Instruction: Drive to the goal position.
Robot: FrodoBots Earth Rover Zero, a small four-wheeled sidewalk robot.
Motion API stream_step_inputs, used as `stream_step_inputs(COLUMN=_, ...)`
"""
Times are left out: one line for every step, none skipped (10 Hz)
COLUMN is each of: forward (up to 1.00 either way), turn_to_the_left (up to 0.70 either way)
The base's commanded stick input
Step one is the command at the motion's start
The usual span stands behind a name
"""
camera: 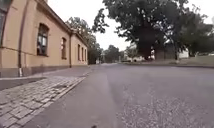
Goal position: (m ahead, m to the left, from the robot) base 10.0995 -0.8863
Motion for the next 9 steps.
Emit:
stream_step_inputs(forward=0.7, turn_to_the_left=0.04)
stream_step_inputs(forward=0.7, turn_to_the_left=0.04)
stream_step_inputs(forward=0.7, turn_to_the_left=0.04)
stream_step_inputs(forward=0.7, turn_to_the_left=0.04)
stream_step_inputs(forward=0.7, turn_to_the_left=0.04)
stream_step_inputs(forward=0.7, turn_to_the_left=0.04)
stream_step_inputs(forward=0.7, turn_to_the_left=0.04)
stream_step_inputs(forward=0.7, turn_to_the_left=0.04)
stream_step_inputs(forward=0.7, turn_to_the_left=0.04)
